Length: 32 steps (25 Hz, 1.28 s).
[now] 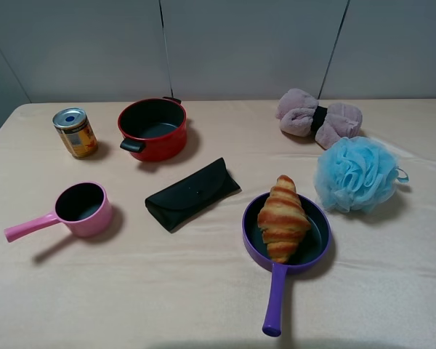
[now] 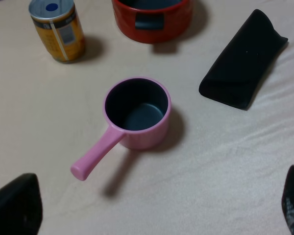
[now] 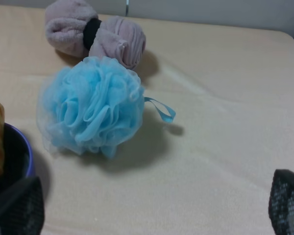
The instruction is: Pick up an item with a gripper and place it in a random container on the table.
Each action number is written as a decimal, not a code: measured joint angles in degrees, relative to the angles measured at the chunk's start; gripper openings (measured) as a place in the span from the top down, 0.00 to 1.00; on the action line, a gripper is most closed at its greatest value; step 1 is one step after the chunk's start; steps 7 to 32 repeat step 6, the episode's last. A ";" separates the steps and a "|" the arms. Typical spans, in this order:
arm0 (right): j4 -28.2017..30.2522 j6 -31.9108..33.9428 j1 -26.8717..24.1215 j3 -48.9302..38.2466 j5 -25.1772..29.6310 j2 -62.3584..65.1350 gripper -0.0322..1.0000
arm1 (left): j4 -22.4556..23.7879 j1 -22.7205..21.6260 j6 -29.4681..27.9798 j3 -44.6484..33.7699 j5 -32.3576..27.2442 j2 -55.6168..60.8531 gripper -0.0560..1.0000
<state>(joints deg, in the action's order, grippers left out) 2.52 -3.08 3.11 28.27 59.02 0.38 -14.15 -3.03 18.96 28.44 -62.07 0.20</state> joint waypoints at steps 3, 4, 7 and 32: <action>0.00 0.00 0.00 0.00 0.00 0.00 0.30 | 0.00 0.00 0.00 0.00 0.00 0.00 0.01; 0.00 0.00 0.00 0.00 0.00 0.00 0.30 | 0.00 0.00 0.00 0.00 0.00 0.00 0.01; 0.00 0.00 0.00 0.00 0.00 0.00 0.30 | 0.00 0.00 0.00 0.00 0.00 0.00 0.01; 0.00 0.00 0.00 0.00 0.00 0.00 0.30 | 0.00 0.00 0.00 0.00 0.00 0.00 0.01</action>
